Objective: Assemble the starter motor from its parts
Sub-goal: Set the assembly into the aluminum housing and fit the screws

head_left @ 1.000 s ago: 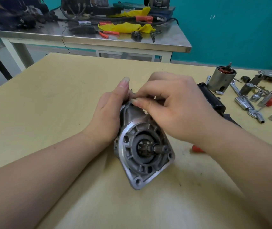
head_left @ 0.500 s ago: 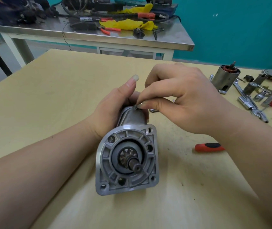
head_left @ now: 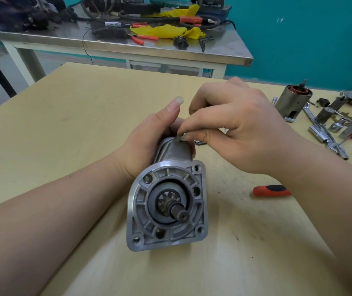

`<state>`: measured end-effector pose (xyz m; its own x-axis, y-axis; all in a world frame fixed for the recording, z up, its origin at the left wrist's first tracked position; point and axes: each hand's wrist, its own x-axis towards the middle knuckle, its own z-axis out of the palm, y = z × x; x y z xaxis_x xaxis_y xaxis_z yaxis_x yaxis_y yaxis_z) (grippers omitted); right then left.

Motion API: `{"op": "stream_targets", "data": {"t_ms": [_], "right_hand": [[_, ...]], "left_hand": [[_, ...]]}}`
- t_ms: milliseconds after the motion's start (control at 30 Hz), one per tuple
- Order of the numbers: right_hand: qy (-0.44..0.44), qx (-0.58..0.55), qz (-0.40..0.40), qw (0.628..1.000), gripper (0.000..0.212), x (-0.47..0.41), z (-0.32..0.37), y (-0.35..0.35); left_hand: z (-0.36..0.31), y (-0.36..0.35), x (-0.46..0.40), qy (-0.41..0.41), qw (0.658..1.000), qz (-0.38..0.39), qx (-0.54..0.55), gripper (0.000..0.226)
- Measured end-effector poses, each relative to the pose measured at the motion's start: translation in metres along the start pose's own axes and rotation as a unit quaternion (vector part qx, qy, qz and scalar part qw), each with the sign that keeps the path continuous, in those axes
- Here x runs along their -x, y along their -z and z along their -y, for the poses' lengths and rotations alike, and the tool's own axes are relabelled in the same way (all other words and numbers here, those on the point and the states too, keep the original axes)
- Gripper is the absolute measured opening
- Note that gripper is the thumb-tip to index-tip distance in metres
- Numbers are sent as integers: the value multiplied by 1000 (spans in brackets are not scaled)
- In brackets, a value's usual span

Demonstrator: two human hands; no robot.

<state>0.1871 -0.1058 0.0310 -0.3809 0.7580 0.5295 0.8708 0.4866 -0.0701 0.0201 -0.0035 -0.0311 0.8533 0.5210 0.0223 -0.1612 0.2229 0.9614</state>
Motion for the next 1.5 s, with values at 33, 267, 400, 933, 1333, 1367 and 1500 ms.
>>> {"op": "stream_targets", "data": {"t_ms": [33,267,400,933,1333,1367,1500], "right_hand": [[11,7,-6,1000,13,0,-1,-1],[22,23,-60,998,21,13,6,-13],[11,35,-68,997,23,14,9,-16],[-148,-26,-120,981,9,11,42,-32],[-145,-116,-246,951,7,-2,0,25],[-183,-100,-230,951,9,-2,-10,24],[-340,41,61,937,34,4,-48,-16]], "left_hand": [[1,0,0,-1,1000,1,1,68],[5,3,0,-10,999,-26,20,63],[4,0,2,-9,998,-48,35,66],[3,-5,14,-91,987,-131,-17,69],[-3,16,12,-155,965,-57,-203,52],[-4,19,13,-149,966,-38,-207,48],[-8,29,12,-124,974,16,-188,34]]}}
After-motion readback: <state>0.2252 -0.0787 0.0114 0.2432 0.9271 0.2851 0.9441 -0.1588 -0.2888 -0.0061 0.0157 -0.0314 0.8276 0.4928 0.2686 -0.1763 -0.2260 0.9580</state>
